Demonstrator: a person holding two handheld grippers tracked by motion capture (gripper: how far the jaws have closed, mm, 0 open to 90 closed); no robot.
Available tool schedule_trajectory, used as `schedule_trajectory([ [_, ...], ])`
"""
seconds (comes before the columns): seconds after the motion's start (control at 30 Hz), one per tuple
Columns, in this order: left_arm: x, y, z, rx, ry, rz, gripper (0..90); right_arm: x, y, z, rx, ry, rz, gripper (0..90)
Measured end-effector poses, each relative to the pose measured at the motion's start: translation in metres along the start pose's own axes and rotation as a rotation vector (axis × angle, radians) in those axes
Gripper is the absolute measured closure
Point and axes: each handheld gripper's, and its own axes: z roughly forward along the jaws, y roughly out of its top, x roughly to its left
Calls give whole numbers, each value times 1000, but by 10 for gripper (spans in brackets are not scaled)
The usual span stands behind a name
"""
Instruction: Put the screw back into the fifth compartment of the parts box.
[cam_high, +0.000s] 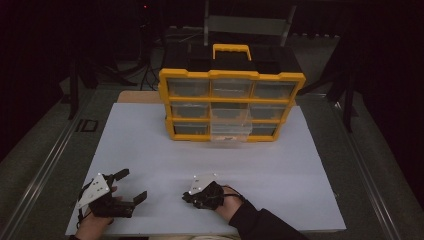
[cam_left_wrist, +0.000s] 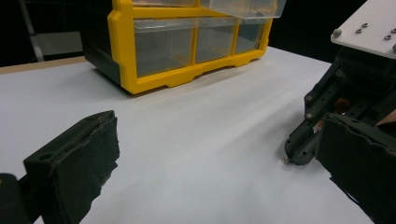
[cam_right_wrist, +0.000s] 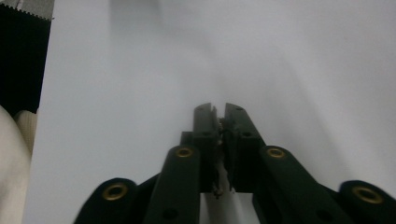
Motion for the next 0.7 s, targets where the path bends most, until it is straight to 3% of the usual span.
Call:
schedule_trajectory([
  [0.3, 0, 0, 0, 0, 0, -1, 6, -5, 7, -8, -4, 20, 38, 877],
  [0.7, 0, 0, 0, -1, 0, -1, 6, -15, 31, -52, -90, -15, 25, 877],
])
